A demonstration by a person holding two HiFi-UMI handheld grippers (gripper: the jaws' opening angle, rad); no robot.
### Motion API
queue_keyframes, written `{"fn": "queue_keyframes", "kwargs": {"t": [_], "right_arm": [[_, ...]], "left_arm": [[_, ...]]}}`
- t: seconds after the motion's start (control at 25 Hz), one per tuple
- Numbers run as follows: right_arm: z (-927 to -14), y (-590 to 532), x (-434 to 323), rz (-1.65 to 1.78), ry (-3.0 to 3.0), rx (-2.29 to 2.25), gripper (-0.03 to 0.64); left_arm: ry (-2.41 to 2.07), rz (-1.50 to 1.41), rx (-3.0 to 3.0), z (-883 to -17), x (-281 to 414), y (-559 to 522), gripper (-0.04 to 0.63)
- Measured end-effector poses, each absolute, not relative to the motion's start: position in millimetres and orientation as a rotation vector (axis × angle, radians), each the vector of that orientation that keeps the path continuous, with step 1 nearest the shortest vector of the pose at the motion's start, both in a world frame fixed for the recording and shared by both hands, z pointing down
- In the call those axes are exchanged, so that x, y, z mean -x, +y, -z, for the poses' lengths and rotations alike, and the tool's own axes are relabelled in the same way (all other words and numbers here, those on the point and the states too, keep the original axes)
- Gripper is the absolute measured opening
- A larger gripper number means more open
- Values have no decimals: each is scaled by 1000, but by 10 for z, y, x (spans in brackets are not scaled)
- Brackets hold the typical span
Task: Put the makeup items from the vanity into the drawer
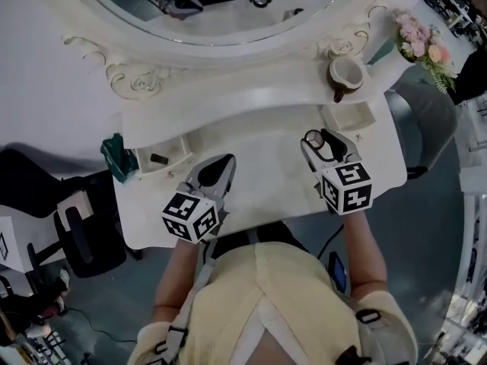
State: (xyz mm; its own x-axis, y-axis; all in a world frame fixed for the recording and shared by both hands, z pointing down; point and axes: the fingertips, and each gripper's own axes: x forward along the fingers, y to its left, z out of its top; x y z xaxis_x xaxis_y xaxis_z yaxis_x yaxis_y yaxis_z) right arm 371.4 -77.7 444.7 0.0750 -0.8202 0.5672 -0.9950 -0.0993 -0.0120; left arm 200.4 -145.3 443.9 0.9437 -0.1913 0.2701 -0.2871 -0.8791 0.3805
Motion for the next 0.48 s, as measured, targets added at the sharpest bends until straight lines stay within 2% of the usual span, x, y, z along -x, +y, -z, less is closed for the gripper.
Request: {"fn": "queue_keyframes", "kwargs": {"t": [0.48], "right_arm": [[-4299,-1532,-2818,-525,-2067,-1720,227]], "left_arm": [[-650,-154,-2626,-4266,-1166,-1791,-3]]}}
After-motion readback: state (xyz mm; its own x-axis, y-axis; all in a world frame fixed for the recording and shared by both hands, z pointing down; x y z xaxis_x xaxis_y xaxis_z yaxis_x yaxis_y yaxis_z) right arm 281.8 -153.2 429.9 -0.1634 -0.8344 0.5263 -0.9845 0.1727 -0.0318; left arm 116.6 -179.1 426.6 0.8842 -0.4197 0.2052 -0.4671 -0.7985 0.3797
